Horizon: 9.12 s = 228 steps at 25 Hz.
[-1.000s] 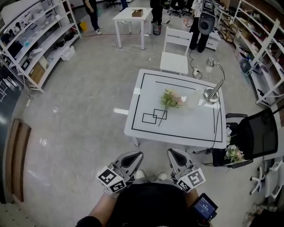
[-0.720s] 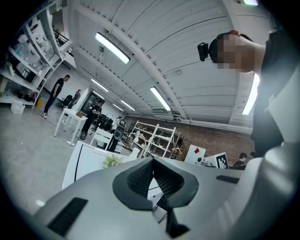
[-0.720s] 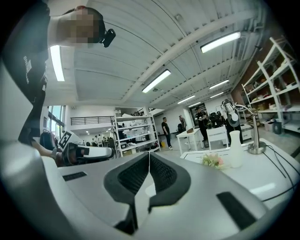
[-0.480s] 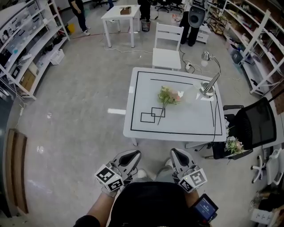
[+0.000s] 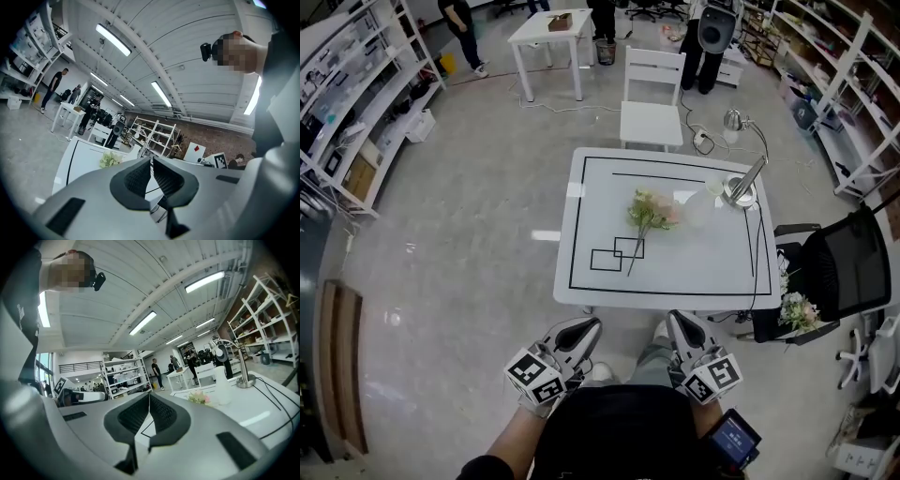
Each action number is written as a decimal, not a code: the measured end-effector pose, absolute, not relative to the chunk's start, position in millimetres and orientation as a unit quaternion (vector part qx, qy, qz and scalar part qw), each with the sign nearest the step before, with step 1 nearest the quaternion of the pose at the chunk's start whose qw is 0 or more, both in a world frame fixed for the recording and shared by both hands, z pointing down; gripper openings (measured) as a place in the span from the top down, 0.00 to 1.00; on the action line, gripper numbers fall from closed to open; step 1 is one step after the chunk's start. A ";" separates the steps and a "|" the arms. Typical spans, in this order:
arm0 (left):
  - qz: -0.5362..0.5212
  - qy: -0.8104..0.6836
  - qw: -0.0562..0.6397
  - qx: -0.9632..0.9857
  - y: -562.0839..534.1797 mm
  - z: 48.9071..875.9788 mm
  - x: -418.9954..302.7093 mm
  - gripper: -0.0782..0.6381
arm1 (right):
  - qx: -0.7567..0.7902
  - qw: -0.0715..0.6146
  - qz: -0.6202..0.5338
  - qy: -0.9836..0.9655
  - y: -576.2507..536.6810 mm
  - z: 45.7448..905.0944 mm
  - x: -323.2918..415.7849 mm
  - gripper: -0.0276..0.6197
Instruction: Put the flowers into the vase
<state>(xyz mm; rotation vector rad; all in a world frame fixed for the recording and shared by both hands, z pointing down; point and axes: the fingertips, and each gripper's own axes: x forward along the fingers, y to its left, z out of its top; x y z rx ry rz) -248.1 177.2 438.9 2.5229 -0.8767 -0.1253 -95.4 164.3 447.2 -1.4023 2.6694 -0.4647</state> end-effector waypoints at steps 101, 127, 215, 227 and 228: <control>0.327 -0.332 0.330 0.821 -208.2 685.5 -87.1 0.40 | -0.545 -0.048 -0.210 0.810 -68.4 495.9 109.6 0.94; 0.305 -0.347 0.322 0.826 -213.6 676.1 -89.6 0.81 | -0.559 -0.044 -0.212 0.800 -66.1 500.0 120.4 0.94; -0.113 -0.322 -0.032 0.939 -239.8 280.7 59.0 0.82 | -0.611 0.012 -0.158 0.775 -9.0 450.6 157.0 0.94; -0.091 -0.306 -0.022 0.947 -216.8 330.8 63.5 0.82 | -0.611 0.008 -0.161 0.775 -13.2 458.9 156.9 0.94; -0.088 -0.305 -0.020 0.948 -215.4 334.2 63.5 0.82 | -0.610 0.007 -0.161 0.776 -13.8 459.4 156.6 0.94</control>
